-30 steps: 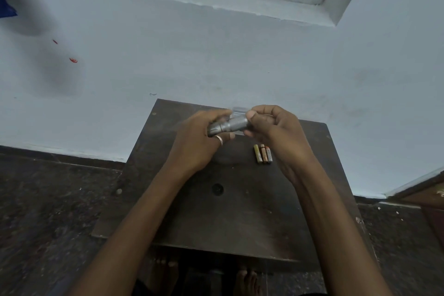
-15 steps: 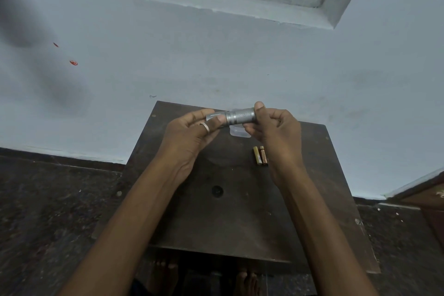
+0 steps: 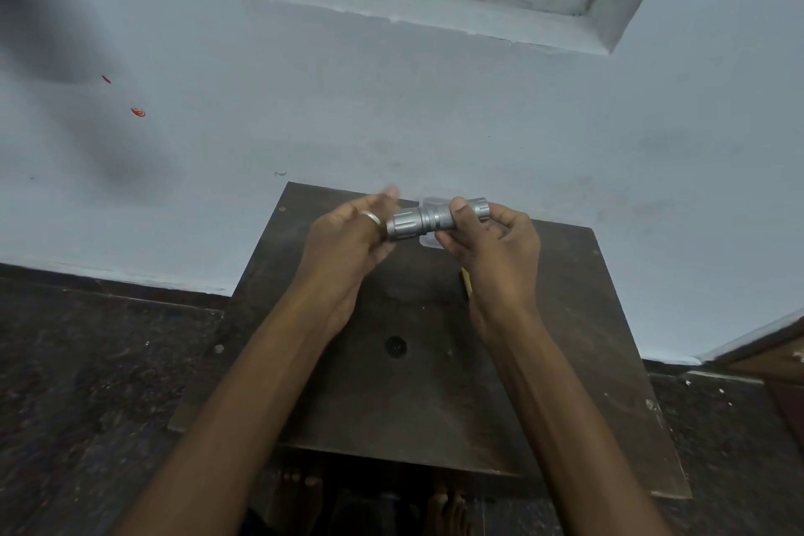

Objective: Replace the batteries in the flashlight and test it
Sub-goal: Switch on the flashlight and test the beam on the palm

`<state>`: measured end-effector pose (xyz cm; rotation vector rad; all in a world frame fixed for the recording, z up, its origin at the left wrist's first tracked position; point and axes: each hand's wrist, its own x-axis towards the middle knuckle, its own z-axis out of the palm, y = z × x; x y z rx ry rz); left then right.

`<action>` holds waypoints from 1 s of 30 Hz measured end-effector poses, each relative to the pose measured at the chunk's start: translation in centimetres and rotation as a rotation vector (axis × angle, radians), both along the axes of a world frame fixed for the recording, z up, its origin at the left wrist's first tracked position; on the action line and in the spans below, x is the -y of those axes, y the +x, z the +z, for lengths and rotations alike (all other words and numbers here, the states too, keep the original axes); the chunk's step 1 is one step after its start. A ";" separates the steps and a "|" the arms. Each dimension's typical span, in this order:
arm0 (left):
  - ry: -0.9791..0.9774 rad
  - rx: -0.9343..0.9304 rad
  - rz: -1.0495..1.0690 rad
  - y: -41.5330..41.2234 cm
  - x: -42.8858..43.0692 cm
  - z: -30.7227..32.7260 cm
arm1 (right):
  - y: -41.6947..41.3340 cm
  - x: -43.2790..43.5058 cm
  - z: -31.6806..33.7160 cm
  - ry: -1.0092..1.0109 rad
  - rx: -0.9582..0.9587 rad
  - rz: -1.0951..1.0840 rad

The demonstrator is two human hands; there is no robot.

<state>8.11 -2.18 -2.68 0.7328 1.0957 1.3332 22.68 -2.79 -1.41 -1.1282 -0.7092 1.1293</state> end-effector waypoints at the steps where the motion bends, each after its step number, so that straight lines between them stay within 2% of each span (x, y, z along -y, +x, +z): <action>1: -0.038 0.005 0.027 -0.3 -0.1 0.2 | 0.0 0.0 0.0 0.011 0.003 -0.013; 5: -0.144 0.141 0.028 -2.1 -0.4 0.8 | 0.6 0.0 0.2 0.048 -0.013 -0.026; 12: -0.141 0.352 -0.061 -4.2 0.1 1.2 | 1.3 0.0 0.7 0.090 -0.056 -0.019; 20: -0.123 0.412 -0.104 -5.3 -0.2 1.1 | 1.7 -0.2 1.2 0.137 -0.104 -0.067; 30: -0.103 0.400 -0.113 -5.2 -0.2 0.8 | 2.4 -0.4 1.3 0.154 -0.001 -0.078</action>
